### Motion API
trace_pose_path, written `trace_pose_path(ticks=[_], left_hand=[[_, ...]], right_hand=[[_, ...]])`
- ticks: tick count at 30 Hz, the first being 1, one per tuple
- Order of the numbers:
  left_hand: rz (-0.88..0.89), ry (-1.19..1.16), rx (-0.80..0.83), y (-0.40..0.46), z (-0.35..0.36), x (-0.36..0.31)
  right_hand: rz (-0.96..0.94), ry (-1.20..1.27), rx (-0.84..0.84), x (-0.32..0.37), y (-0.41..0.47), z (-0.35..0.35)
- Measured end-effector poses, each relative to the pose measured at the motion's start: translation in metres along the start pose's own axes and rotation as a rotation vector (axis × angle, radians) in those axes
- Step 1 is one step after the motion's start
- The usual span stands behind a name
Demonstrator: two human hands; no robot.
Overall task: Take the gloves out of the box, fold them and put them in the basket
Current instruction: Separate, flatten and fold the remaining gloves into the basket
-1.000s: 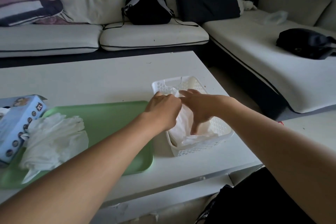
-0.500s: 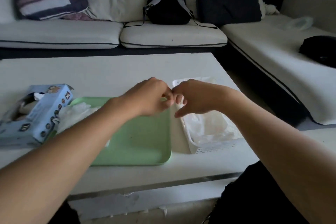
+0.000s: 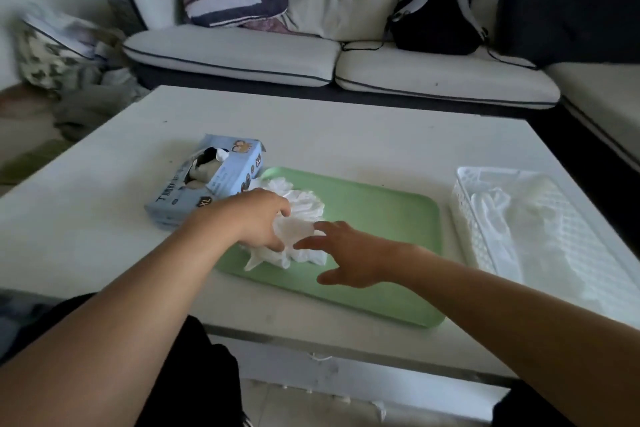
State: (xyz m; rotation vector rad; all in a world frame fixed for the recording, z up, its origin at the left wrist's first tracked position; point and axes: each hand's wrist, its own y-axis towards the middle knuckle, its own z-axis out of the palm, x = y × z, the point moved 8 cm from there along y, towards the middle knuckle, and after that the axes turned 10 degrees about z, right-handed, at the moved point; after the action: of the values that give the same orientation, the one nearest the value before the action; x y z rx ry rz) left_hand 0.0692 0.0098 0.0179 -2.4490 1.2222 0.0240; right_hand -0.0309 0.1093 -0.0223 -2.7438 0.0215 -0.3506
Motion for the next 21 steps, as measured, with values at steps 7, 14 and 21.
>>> trace_pose_path(ticks=[7, 14, 21], left_hand=[[0.082, 0.03, 0.023, 0.012, 0.026, 0.008], [0.074, 0.118, -0.098, 0.02, 0.017, 0.011], [0.052, 0.18, -0.078, 0.024, 0.021, 0.01]], right_hand=[[-0.033, 0.01, -0.019, -0.001, 0.018, -0.004], [0.064, 0.179, -0.093, -0.034, 0.022, -0.037], [-0.05, 0.064, -0.034, -0.026, 0.014, -0.004]])
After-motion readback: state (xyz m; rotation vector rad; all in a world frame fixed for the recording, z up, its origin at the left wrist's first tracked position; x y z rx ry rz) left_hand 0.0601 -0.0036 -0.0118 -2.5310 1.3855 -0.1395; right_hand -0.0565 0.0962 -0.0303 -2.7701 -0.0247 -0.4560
